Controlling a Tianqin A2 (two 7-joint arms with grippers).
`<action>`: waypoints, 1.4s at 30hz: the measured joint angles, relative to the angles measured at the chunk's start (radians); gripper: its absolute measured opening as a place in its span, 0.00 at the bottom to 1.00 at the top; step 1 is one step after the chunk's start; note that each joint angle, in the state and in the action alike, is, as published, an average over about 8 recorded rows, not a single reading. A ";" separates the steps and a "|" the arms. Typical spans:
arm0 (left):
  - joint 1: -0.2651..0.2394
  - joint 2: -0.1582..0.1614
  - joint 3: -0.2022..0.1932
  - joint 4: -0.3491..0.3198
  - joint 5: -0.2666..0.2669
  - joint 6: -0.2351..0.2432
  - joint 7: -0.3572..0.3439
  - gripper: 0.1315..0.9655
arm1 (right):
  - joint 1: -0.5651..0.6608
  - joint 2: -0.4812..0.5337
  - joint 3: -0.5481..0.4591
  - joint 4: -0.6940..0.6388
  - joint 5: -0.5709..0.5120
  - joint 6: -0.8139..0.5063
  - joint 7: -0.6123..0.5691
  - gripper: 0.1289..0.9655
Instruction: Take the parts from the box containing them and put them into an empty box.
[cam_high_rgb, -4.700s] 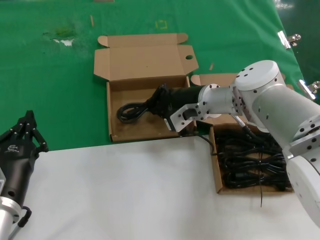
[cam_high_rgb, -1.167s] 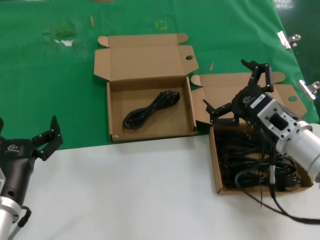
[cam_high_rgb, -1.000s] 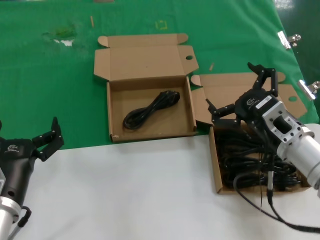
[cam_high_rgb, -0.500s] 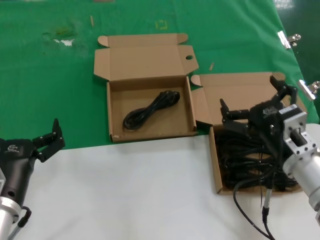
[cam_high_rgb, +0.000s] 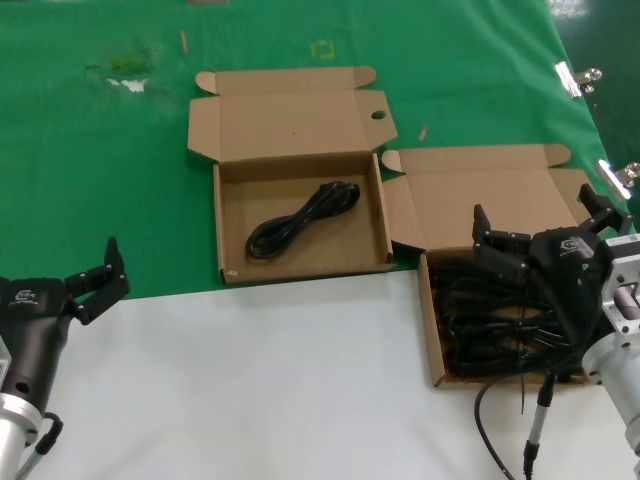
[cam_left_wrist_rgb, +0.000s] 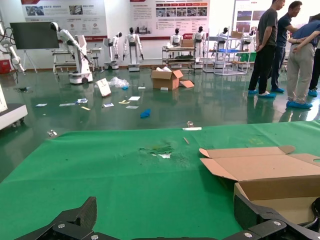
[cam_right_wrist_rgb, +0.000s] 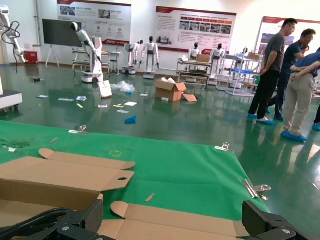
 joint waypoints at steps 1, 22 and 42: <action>0.000 0.000 0.000 0.000 0.000 0.000 0.000 1.00 | -0.001 0.000 0.000 0.001 0.000 0.001 0.001 1.00; 0.000 0.000 0.000 0.000 0.000 0.000 0.000 1.00 | -0.002 -0.001 0.001 0.002 0.001 0.003 0.002 1.00; 0.000 0.000 0.000 0.000 0.000 0.000 0.000 1.00 | -0.002 -0.001 0.001 0.002 0.001 0.003 0.002 1.00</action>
